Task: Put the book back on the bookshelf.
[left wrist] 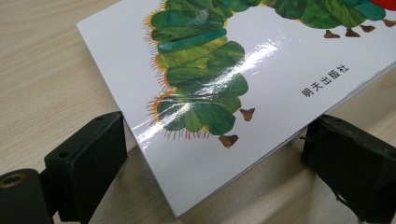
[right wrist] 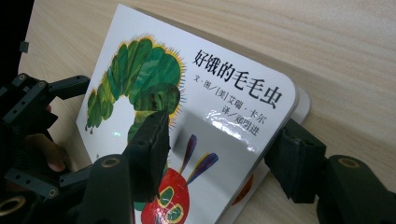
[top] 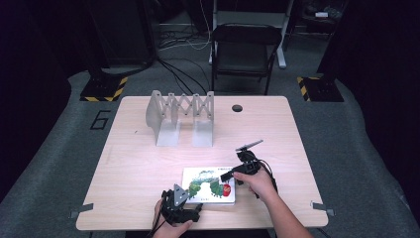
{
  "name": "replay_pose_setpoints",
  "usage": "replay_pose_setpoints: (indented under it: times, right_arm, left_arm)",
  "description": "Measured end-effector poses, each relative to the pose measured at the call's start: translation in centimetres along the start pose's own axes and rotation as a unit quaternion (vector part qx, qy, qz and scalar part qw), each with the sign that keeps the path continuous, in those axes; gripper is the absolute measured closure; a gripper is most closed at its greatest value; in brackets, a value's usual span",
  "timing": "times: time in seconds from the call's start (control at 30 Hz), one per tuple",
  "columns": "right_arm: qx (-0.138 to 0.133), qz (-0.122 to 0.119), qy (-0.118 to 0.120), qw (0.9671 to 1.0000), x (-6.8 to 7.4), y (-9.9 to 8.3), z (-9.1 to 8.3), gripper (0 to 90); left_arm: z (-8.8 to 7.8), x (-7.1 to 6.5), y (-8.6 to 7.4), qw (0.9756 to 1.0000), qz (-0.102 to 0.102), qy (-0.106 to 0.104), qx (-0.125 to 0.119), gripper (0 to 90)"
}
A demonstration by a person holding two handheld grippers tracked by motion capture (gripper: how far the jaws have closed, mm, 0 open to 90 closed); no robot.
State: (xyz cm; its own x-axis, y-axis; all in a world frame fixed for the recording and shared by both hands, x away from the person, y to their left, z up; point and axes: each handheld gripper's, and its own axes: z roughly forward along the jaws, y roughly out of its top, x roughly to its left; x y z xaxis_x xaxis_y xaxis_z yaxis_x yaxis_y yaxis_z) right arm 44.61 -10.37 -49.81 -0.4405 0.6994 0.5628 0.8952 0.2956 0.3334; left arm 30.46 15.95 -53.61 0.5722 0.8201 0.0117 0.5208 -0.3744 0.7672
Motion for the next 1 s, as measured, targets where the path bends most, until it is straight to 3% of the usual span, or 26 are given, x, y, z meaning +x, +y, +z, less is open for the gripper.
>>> replay_pose_setpoints:
  times: [0.8, 1.0]
  right_arm:
    - [0.030, -0.007, -0.008, 0.9995, 0.35, 0.53, -0.09, 45.7]
    - [0.025, -0.005, -0.006, 0.9997, 0.30, 0.52, -0.17, 47.2]
  left_arm:
    - [0.04, -0.01, -0.05, 1.0000, -0.005, -0.001, -0.003, 6.2]
    - [0.04, 0.01, -0.04, 1.0000, -0.004, -0.002, -0.002, 6.2]
